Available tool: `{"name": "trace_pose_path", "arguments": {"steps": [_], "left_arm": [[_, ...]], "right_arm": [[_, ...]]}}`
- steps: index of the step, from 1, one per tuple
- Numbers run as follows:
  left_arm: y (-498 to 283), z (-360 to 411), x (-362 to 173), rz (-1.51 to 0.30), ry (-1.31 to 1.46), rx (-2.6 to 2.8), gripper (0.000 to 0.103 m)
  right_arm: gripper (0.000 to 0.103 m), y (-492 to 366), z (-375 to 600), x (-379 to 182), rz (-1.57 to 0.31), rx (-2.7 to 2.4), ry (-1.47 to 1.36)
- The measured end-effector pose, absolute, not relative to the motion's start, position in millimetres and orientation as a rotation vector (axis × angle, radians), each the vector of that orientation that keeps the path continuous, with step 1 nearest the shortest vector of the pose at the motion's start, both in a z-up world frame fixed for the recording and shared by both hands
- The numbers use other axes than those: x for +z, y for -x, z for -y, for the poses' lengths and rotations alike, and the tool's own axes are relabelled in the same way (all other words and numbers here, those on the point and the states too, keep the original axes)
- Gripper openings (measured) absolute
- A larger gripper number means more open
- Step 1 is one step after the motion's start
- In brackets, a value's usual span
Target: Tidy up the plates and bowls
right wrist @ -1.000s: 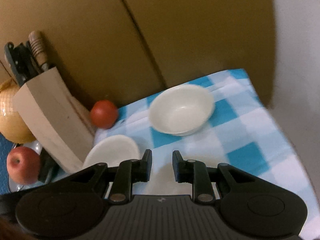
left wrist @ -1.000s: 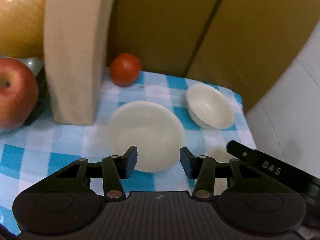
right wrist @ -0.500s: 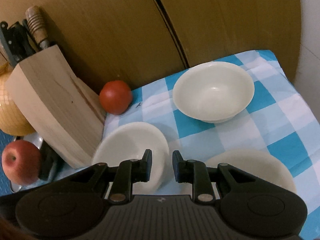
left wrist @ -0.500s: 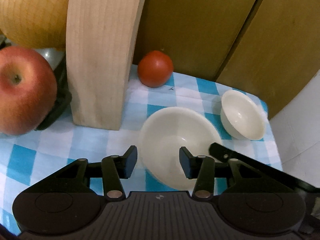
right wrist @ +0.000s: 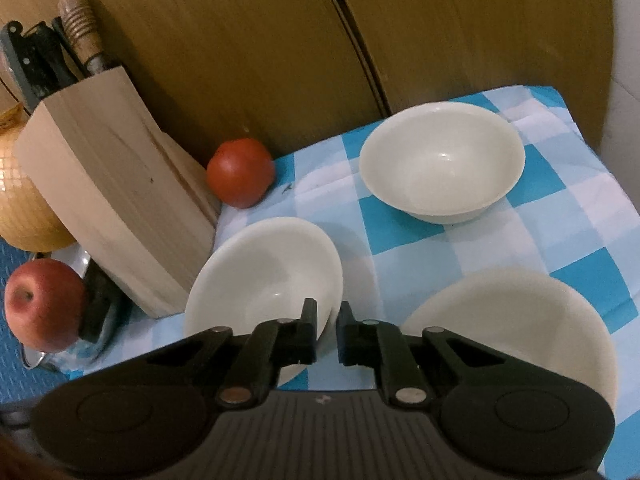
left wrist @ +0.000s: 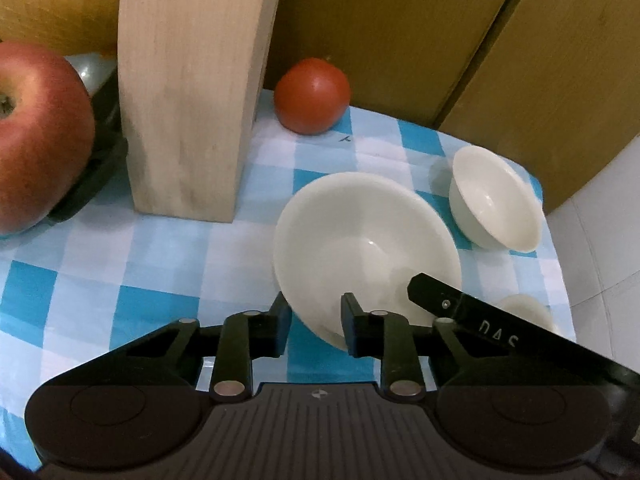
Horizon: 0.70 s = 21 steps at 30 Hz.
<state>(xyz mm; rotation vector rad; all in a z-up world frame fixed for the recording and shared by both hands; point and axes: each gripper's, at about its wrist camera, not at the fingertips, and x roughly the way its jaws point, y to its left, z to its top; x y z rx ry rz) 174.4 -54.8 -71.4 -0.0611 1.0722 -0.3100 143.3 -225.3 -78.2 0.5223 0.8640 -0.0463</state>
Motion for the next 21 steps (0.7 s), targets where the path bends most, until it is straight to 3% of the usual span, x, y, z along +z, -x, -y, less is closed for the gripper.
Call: {"name": "trace_pose_path", "arguments": {"steps": [21], "left_arm": [[-132, 78, -27, -0.95, 0.006, -0.413, 0.032]], "right_arm": [[0.012, -86, 248, -34, -0.775, -0.109, -0.506]]}}
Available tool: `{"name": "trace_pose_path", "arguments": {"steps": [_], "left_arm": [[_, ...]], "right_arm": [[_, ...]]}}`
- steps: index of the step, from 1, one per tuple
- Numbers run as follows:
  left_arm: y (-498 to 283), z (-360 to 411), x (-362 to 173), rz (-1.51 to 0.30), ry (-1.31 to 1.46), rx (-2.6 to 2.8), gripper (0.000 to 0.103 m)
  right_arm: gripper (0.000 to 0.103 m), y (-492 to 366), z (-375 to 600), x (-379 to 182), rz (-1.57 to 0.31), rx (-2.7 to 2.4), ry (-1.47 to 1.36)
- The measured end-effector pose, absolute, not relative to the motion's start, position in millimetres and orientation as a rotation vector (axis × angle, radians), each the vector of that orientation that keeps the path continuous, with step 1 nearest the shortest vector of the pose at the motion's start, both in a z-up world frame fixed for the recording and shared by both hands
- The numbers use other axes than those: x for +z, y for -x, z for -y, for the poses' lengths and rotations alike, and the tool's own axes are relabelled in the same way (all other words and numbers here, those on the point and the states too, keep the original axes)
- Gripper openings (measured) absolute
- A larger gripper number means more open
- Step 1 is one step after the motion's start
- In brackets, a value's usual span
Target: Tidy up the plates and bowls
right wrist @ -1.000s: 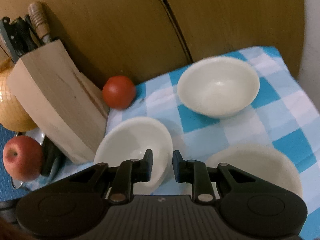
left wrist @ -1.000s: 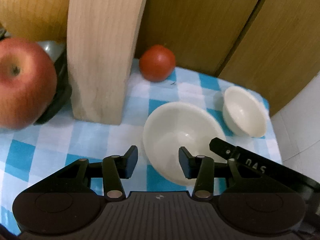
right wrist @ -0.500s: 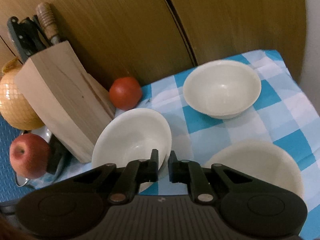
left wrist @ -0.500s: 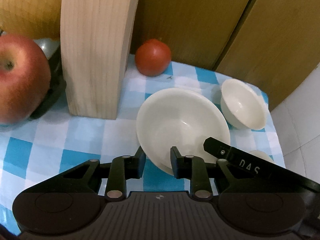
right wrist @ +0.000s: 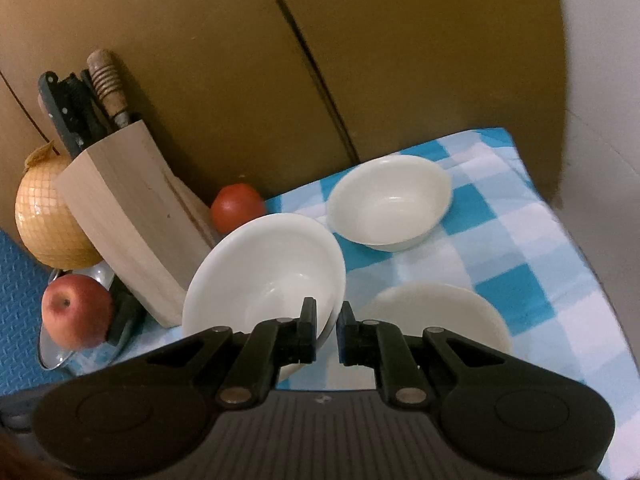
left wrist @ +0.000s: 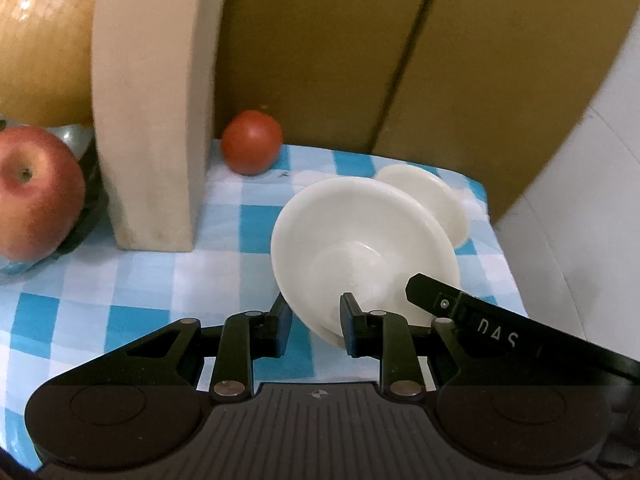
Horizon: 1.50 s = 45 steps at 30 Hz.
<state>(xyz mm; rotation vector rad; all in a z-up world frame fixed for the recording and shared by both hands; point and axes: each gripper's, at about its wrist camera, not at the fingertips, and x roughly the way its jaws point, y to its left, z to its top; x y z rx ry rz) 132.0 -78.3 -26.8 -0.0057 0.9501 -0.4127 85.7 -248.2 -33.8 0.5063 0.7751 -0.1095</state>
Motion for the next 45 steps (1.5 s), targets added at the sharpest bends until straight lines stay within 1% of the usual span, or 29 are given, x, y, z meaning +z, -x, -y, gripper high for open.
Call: {"name": "trace_pose_path", "arguments": {"steps": [14, 23, 28, 32, 36, 39, 45], "left_arm": [[-94, 115, -31, -0.958, -0.058, -0.515, 0.032], [-89, 130, -34, -0.981, -0.077, -0.561, 0.033], [-92, 137, -41, -1.011, -0.094, -0.561, 0.035], [-93, 141, -41, -1.0, -0.106, -0.558, 0.037], [-95, 138, -39, -0.991, -0.098, -0.549, 0.039], [-98, 135, -36, -0.987, -0.088, -0.54, 0.042], [-102, 129, -32, -0.981, -0.059, -0.53, 0.044]], "right_arm": [[0.012, -42, 278, -30, -0.787, -0.198, -0.517], [0.012, -32, 289, -36, -0.811, -0.242, -0.517], [0.012, -32, 293, -42, -0.826, -0.27, -0.507], [0.013, -32, 293, -42, -0.815, -0.273, -0.495], [0.016, -32, 294, -41, -0.811, -0.29, -0.476], [0.016, -32, 297, -41, -0.812, -0.295, -0.48], [0.016, -32, 308, -29, -0.754, -0.308, -0.501]]}}
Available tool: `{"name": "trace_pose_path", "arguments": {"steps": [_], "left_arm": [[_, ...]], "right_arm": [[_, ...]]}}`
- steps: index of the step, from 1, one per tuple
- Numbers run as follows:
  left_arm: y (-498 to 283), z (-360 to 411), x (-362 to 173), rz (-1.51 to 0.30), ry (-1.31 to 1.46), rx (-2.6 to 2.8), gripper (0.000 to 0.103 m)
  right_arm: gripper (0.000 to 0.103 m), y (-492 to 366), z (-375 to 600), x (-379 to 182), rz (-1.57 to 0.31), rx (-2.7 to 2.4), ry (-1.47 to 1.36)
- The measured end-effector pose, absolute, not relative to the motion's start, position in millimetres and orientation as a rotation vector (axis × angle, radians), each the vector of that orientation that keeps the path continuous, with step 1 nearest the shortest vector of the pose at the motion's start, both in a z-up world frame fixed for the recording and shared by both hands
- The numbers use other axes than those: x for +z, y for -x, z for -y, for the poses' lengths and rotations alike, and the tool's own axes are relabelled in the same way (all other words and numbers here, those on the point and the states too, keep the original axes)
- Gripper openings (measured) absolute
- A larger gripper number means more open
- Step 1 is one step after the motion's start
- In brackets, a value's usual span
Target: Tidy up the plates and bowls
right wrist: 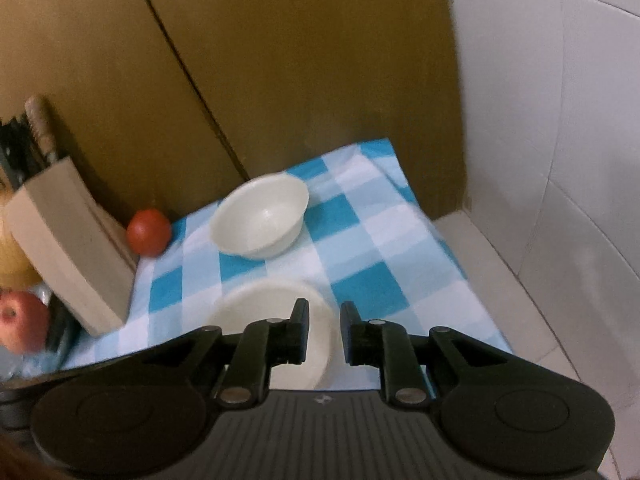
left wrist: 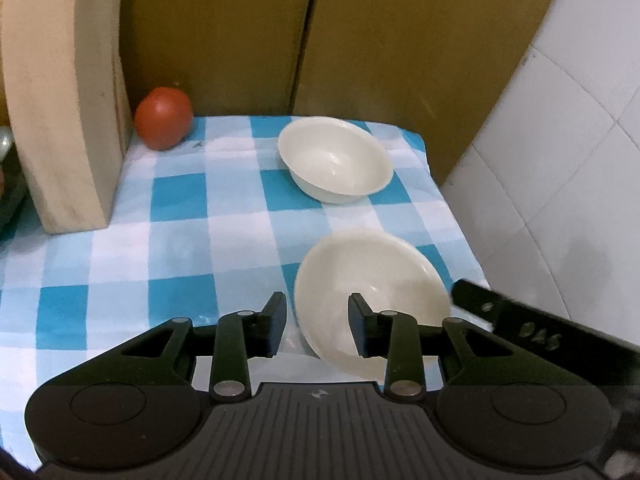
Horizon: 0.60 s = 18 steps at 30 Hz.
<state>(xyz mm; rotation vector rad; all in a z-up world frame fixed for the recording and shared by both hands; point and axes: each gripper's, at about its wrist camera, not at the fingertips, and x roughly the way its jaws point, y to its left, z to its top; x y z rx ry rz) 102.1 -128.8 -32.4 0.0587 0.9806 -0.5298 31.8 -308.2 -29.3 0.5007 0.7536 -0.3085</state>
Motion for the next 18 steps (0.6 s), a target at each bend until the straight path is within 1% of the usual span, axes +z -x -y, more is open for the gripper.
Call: {"name": "trace_pose_path", "arguments": {"steps": [1, 11, 18], "left_arm": [[-103, 127, -31, -0.978, -0.051, -0.524, 0.045], [-139, 134, -20, -0.958, -0.003, -0.485, 0.047], [-167, 149, -26, -0.953, -0.058, -0.463, 0.047]], "right_arm": [[0.016, -36, 310, -29, -0.751, -0.307, -0.504], [0.017, -90, 326, -34, -0.74, -0.294, -0.53], [0.019, -116, 330, -40, -0.733, -0.278, -0.54]]}}
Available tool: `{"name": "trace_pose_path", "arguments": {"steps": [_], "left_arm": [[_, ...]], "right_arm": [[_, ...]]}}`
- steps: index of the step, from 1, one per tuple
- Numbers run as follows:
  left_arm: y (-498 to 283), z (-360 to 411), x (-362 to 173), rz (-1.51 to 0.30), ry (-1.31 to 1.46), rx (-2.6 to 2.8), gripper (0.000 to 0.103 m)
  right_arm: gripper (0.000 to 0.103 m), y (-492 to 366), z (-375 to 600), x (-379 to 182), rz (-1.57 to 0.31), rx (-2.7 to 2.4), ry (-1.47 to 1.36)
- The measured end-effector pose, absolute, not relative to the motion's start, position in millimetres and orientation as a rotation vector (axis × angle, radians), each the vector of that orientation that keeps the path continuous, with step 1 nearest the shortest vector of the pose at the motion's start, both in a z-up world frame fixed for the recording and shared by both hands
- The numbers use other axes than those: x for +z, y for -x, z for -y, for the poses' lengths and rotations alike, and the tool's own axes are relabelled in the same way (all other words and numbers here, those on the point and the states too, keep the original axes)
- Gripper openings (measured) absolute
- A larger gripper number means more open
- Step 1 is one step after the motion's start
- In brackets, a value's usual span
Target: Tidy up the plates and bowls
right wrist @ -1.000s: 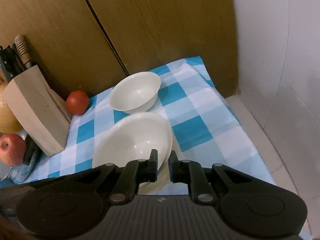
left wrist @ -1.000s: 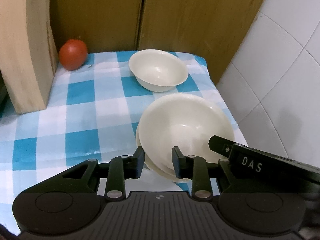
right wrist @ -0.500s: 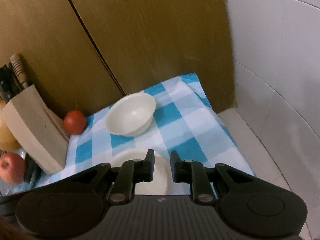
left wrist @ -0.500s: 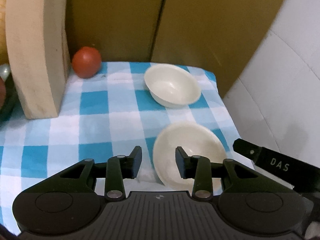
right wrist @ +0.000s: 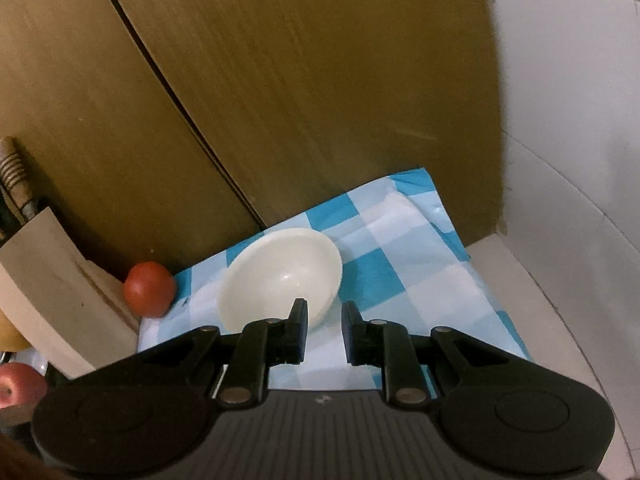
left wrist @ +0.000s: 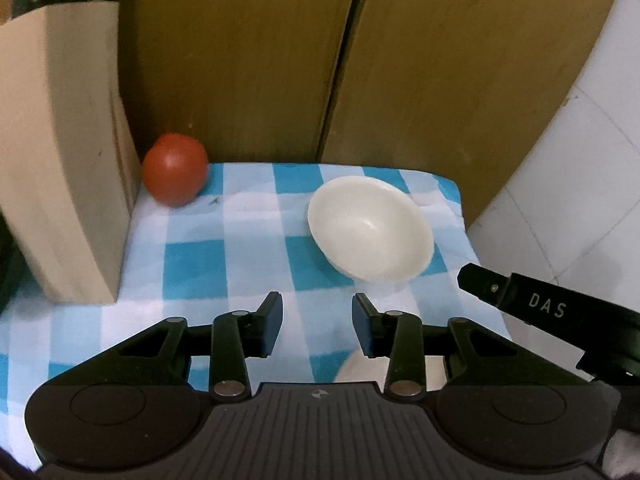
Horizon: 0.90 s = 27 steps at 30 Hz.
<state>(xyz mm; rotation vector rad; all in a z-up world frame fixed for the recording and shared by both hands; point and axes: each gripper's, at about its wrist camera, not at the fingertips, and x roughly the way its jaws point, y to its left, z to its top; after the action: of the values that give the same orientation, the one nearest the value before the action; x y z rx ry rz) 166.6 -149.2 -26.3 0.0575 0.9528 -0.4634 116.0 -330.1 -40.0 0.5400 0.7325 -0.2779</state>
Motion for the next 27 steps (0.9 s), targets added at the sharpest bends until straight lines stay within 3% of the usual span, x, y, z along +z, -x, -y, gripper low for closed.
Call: {"name": "trace_pose_path", "arguments": {"steps": [4, 23, 27], "left_arm": [[-178, 158, -29, -0.943, -0.085, -0.459, 0.048], [-212, 193, -60, -0.988, -0.131, -0.453, 0.05], [-216, 196, -67, -1.011, -0.135, -0.446, 0.045]], "right_arm": [[0.024, -126, 333, -41, -0.722, -0.289, -0.52], [0.025, -152, 357, -76, -0.768, -0.274, -0.589], [0.014, -154, 360, -84, -0.789, -0.255, -0.621]]}}
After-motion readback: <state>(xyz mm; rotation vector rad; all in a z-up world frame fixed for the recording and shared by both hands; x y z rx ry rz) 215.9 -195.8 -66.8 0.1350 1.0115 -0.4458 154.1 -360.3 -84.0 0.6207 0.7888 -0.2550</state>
